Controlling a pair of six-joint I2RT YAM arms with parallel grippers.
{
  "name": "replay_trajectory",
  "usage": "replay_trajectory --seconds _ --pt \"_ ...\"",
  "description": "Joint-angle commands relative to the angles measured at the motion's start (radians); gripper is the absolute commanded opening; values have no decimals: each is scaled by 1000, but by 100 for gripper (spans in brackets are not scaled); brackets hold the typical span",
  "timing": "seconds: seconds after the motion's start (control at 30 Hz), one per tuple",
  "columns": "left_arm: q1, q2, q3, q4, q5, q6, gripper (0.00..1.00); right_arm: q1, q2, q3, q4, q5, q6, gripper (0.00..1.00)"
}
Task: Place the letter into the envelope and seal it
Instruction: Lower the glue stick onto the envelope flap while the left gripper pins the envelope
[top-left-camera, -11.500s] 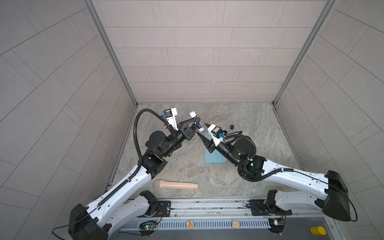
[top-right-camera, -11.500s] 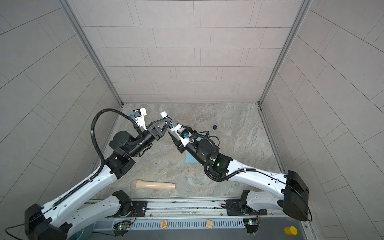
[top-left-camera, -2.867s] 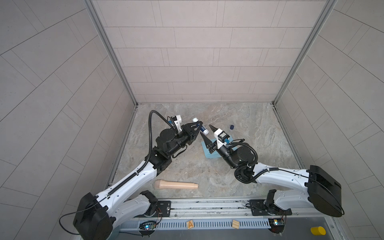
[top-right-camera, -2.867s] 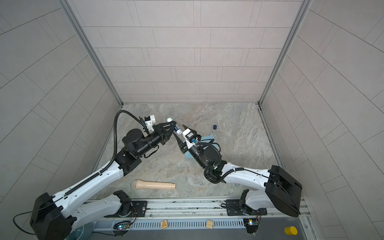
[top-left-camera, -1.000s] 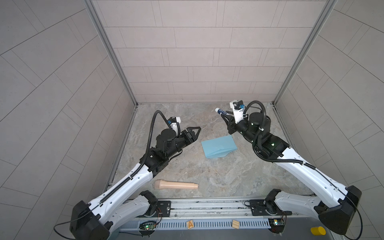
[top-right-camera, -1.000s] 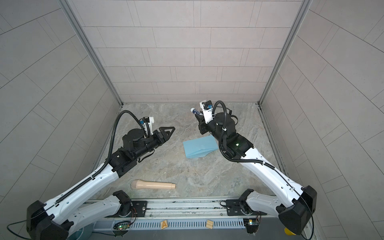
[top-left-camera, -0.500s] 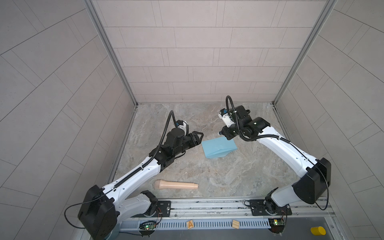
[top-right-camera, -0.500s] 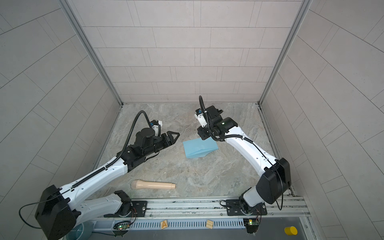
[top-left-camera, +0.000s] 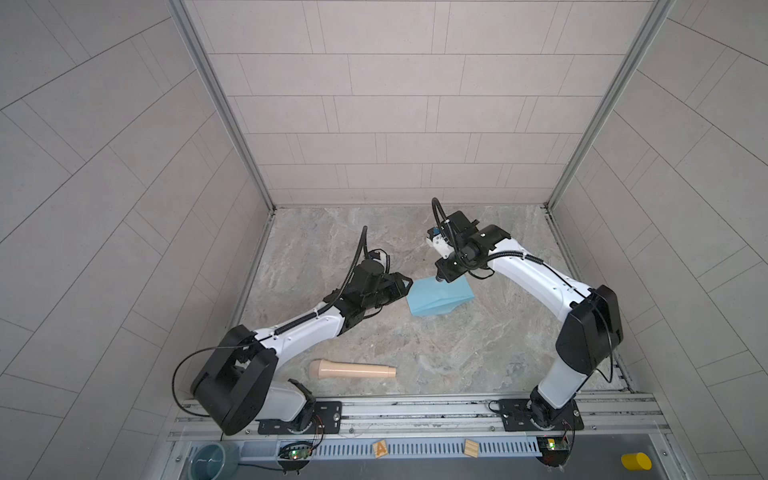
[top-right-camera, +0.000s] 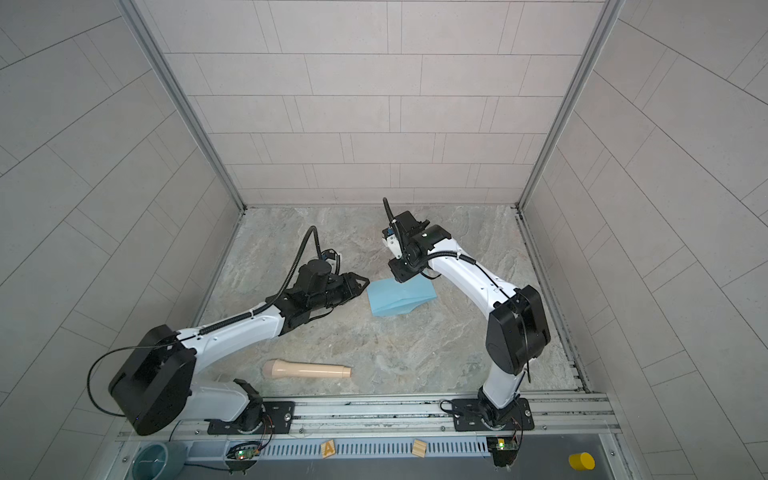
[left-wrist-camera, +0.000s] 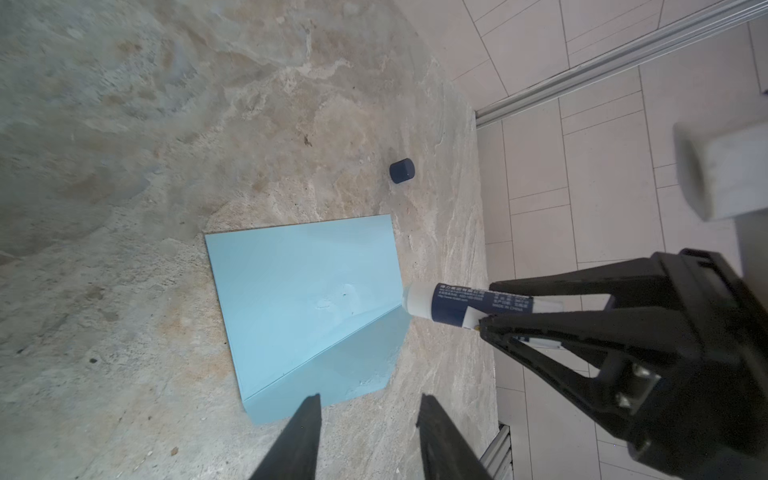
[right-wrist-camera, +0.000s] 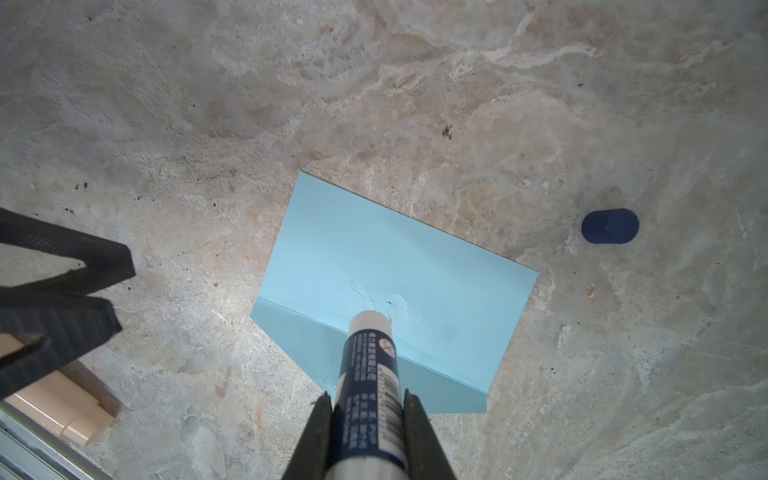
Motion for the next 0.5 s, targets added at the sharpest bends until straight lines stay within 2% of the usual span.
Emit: replay_trajectory --seconds 0.0,0.13,0.37,0.47 --pt "-4 43 -6 77 28 -17 42 0 57 67 -91 16 -26 0" --pt "-4 115 4 99 52 -24 38 2 130 126 -144 35 -33 0" --pt "-3 257 33 154 102 -47 23 11 180 131 -116 40 -29 0" --pt "-4 297 35 172 97 -53 21 18 201 131 -106 53 -29 0"
